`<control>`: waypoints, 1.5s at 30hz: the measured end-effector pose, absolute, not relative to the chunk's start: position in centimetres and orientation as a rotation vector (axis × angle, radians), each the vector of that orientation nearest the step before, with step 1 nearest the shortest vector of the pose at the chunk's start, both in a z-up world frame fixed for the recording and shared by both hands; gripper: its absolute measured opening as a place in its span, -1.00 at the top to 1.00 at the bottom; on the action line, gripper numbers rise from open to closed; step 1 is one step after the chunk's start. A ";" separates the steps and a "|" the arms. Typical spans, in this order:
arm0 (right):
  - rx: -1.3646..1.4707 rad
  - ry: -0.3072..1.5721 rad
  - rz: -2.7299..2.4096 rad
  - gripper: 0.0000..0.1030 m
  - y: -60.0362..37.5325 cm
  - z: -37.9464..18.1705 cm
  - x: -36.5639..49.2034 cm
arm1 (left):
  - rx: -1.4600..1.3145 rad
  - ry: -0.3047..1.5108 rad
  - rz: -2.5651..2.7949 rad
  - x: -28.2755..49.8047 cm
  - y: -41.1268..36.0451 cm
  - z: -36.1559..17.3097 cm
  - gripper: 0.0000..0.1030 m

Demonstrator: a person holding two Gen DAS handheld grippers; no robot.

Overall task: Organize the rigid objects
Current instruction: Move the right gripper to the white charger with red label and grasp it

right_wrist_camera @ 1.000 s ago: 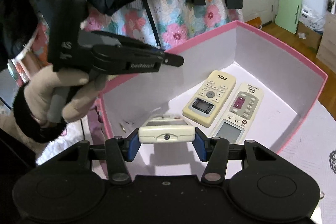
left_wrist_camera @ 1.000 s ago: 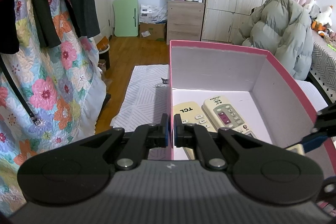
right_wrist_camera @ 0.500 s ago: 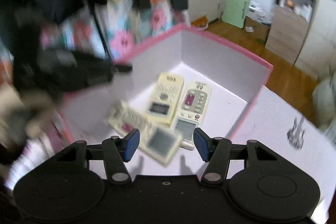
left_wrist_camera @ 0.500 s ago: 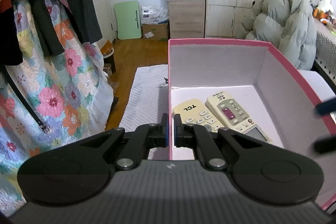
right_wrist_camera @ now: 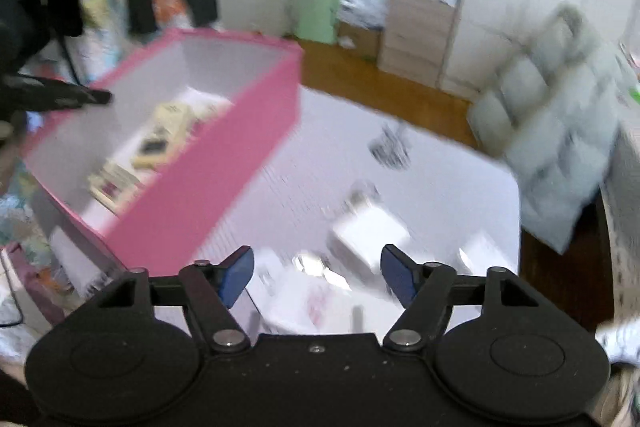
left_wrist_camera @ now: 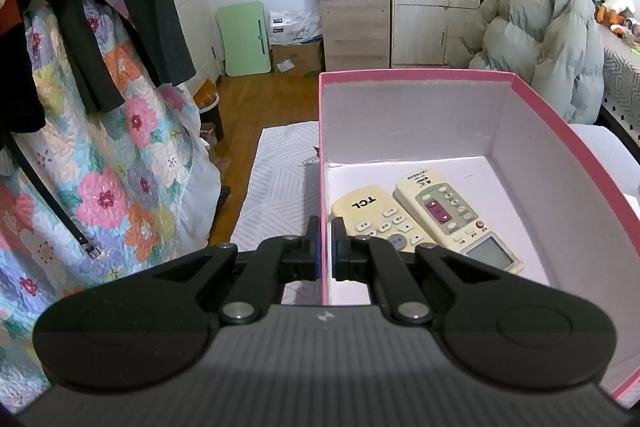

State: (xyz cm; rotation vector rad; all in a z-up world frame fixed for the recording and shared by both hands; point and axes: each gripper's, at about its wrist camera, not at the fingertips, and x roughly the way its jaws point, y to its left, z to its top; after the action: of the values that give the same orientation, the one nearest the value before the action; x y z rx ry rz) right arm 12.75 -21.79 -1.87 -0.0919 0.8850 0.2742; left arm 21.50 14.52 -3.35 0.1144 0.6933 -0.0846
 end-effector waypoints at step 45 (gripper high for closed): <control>-0.355 1.040 0.755 -0.54 -19.3 -7.6 19.9 | 0.097 0.687 -0.097 21.6 14.7 -3.3 0.90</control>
State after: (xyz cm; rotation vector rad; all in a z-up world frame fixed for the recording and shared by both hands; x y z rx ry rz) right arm 19.87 -19.33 -7.63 -0.3546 1.0400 0.7549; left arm 21.59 14.67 -3.31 0.0968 0.6870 -0.0974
